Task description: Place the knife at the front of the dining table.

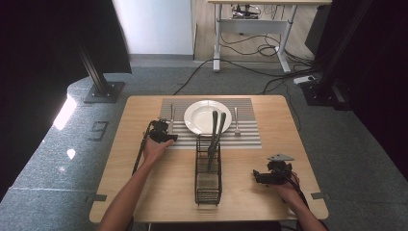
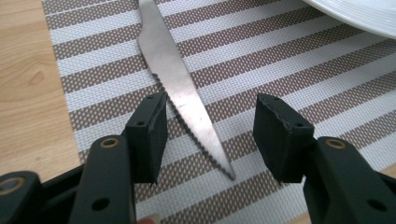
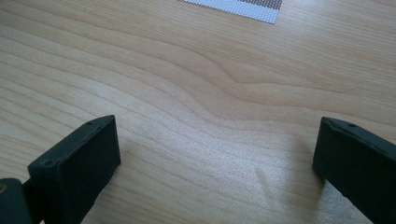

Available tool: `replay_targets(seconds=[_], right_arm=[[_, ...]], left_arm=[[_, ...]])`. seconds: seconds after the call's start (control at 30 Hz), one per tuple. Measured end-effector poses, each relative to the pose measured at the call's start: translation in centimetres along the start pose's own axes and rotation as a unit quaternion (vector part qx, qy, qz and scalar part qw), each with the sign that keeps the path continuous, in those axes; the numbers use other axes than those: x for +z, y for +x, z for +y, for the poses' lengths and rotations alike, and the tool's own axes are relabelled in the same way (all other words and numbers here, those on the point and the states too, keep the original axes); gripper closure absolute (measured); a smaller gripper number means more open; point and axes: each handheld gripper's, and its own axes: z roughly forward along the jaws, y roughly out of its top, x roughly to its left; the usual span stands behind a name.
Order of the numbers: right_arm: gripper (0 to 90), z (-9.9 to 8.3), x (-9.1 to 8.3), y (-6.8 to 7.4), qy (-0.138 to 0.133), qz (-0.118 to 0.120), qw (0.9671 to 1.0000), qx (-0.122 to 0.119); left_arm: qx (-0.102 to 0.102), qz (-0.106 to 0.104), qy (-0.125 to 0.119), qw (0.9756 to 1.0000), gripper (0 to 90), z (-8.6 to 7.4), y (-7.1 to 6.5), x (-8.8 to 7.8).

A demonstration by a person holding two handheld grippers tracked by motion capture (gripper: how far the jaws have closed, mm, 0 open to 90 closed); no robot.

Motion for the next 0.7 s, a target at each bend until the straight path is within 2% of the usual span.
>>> replay_targets(seconds=[0.03,0.17,0.2,0.3,0.33,0.43,0.5,0.57,0.7], right_arm=[[0.5,0.0,0.0,0.0,0.0,0.0,1.0,0.0],[0.3,0.0,0.0,0.0,0.0,0.001,1.0,0.0],[0.3,0.0,0.0,0.0,0.0,0.001,1.0,0.0],[0.4,0.0,0.0,0.0,0.0,0.001,1.0,0.0],[0.4,0.0,0.0,0.0,0.0,0.001,1.0,0.0],[0.4,0.0,0.0,0.0,0.001,0.001,1.0,-0.001],[0.3,0.0,0.0,0.0,0.0,0.002,1.0,-0.001],[0.2,0.0,0.0,0.0,0.001,0.002,1.0,-0.001],[0.3,0.0,0.0,0.0,0.001,0.003,1.0,-0.001]], left_arm=[[0.0,0.0,0.0,1.0,44.3,0.0,0.0,0.0],[0.002,0.003,-0.013,0.9999,41.1,-0.6,0.7,-1.9],[0.002,0.003,-0.013,0.9999,40.8,-0.6,0.7,-1.9],[0.003,0.001,-0.026,0.9997,39.5,-1.3,0.9,-3.4],[0.006,-0.005,-0.035,0.9994,38.5,-1.7,0.8,-4.3],[0.01,-0.012,-0.044,0.9989,37.5,-2.2,0.6,-5.1],[0.018,-0.03,-0.059,0.9976,36.9,-3.0,-0.1,-6.5],[0.022,-0.037,-0.061,0.9972,35.5,-3.2,-0.4,-7.0],[0.039,-0.06,-0.071,0.9949,34.5,-4.5,-1.7,-8.8]])
